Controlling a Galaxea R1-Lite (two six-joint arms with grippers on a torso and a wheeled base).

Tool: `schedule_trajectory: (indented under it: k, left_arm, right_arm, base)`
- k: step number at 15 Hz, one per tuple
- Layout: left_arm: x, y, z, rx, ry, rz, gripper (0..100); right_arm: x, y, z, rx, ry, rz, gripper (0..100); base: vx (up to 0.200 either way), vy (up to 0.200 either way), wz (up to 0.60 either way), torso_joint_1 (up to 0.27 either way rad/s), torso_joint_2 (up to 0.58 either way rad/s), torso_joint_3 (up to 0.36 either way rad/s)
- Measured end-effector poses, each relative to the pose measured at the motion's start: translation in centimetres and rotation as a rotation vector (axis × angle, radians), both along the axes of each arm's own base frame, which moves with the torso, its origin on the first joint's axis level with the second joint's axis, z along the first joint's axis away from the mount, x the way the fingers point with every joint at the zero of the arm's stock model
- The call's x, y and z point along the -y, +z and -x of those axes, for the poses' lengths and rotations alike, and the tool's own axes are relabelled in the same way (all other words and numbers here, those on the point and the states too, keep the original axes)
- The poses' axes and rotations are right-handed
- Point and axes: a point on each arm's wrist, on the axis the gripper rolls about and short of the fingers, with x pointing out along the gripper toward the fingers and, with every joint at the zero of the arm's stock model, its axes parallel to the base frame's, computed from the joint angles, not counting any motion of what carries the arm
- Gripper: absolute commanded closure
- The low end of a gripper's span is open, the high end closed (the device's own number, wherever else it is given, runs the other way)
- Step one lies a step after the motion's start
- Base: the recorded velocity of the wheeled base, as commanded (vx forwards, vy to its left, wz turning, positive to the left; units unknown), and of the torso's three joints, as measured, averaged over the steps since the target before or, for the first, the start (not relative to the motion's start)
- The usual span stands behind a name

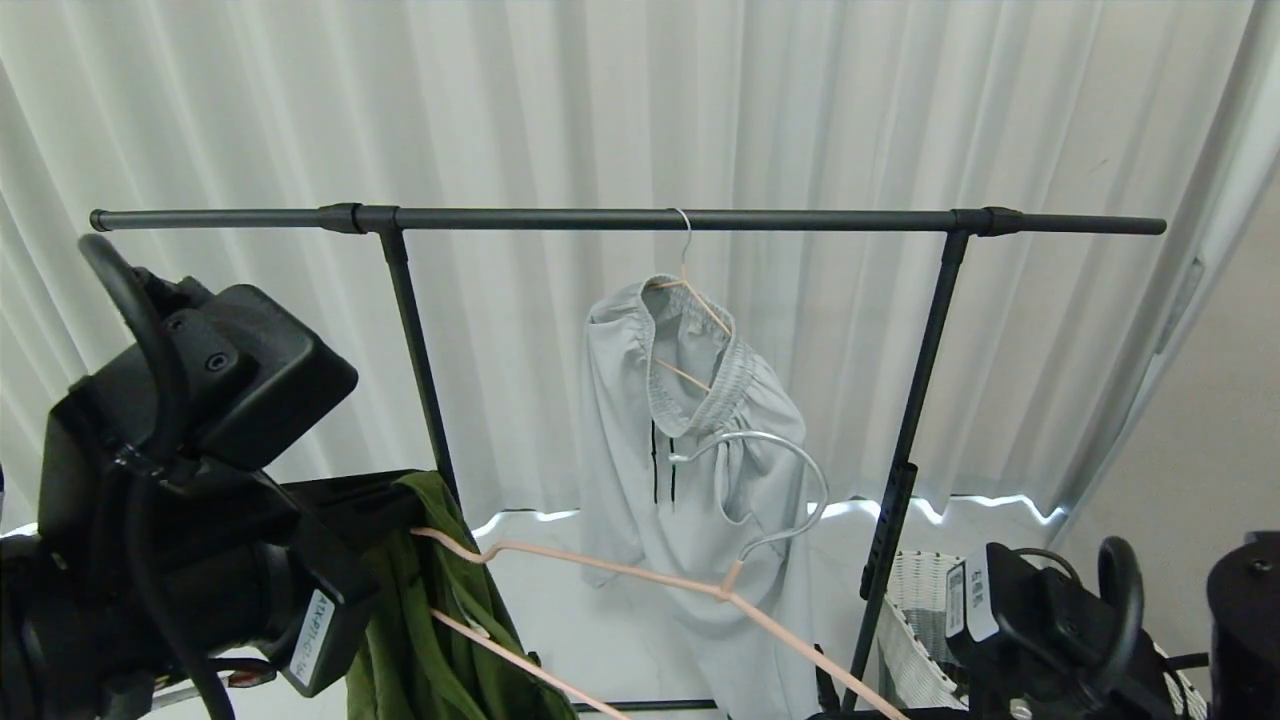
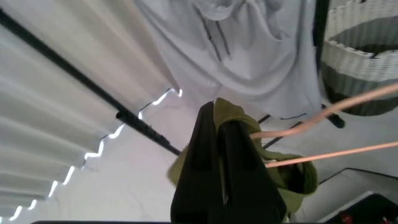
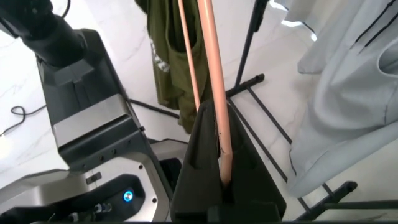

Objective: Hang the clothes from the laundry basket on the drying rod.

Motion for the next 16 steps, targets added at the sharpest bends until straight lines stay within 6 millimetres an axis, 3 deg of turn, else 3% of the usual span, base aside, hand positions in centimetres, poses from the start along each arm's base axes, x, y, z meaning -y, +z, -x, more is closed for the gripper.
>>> schedule_trajectory:
  k: [7, 16]
  left_arm:
    - [0.9, 0.9, 1.2, -0.018, -0.188, 0.066, 100]
    - [1.5, 1.6, 1.2, 0.017, -0.216, 0.112, 100]
  right_arm:
    - [-2.7, -0.6, -1.0, -0.025, 0.038, 0.019, 100]
    - [-7.8, -1.4, -2.3, -0.095, 0.034, 0.002, 100]
  base:
    - [0.0, 0.0, 0.0, 0.0, 0.0, 0.0]
    - [0.0, 0.0, 0.0, 0.0, 0.0, 0.0]
